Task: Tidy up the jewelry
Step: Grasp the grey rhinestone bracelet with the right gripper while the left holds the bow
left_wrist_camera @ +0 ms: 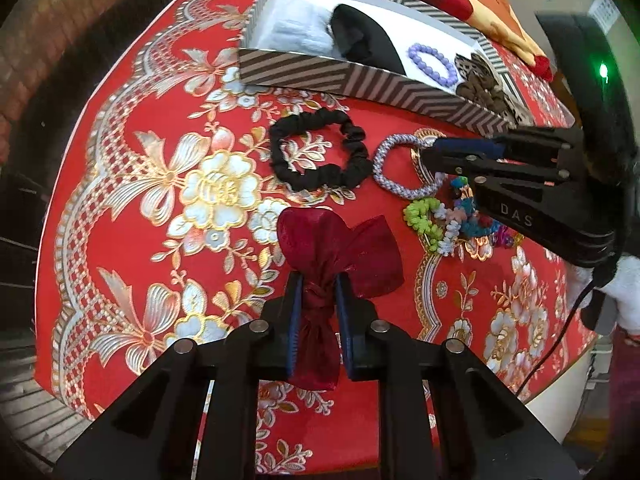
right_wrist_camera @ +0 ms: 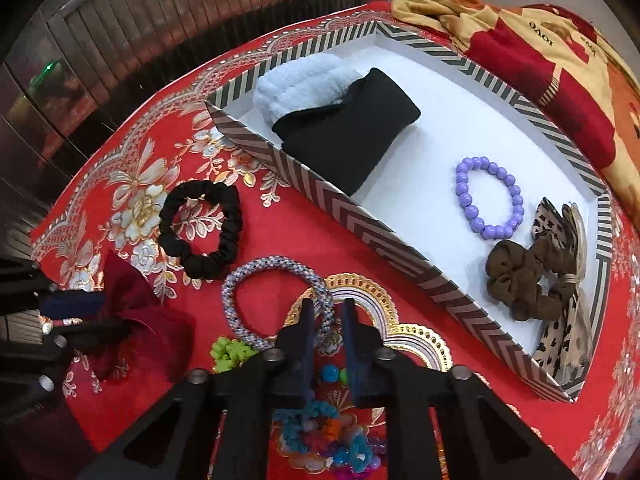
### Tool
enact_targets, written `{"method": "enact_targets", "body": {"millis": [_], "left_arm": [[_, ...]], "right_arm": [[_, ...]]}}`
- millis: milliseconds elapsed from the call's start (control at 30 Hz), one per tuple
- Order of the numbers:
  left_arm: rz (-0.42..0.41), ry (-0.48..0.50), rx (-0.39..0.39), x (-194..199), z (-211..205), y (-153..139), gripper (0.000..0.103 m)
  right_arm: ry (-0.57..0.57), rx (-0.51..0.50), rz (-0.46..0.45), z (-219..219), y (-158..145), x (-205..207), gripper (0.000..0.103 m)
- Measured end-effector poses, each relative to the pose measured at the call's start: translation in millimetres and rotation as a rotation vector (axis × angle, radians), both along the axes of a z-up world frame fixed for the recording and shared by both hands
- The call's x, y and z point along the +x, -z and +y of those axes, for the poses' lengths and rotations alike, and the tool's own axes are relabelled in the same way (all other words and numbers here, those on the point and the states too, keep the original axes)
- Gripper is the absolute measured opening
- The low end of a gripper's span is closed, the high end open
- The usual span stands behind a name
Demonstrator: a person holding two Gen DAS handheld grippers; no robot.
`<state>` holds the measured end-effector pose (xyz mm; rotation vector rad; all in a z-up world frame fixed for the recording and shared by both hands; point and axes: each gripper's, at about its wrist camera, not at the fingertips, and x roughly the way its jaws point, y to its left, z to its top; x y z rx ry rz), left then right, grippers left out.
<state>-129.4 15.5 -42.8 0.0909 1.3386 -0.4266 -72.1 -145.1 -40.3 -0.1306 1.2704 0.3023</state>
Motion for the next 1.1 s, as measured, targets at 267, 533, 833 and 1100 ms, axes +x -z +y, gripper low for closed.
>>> {"method": "enact_targets", "body": {"millis": [267, 533, 833, 1100], "left_arm": [[-0.053, -0.049, -0.026, 2, 16, -31, 0.015], [-0.097, -0.059, -0.026, 10, 12, -48, 0.015], [-0.054, -0.083, -0.028, 11, 11, -35, 0.015], [-0.045, -0.113, -0.042, 15, 18, -36, 0.015]], "right_arm": [[0.071, 0.077, -0.084, -25, -44, -12, 0.006], [0.002, 0.062, -0.109, -16, -48, -8, 0.007], [-0.067, -0.019, 0.016, -4, 2, 9, 0.033], [-0.014, 0.04, -0.018, -14, -6, 11, 0.007]]}}
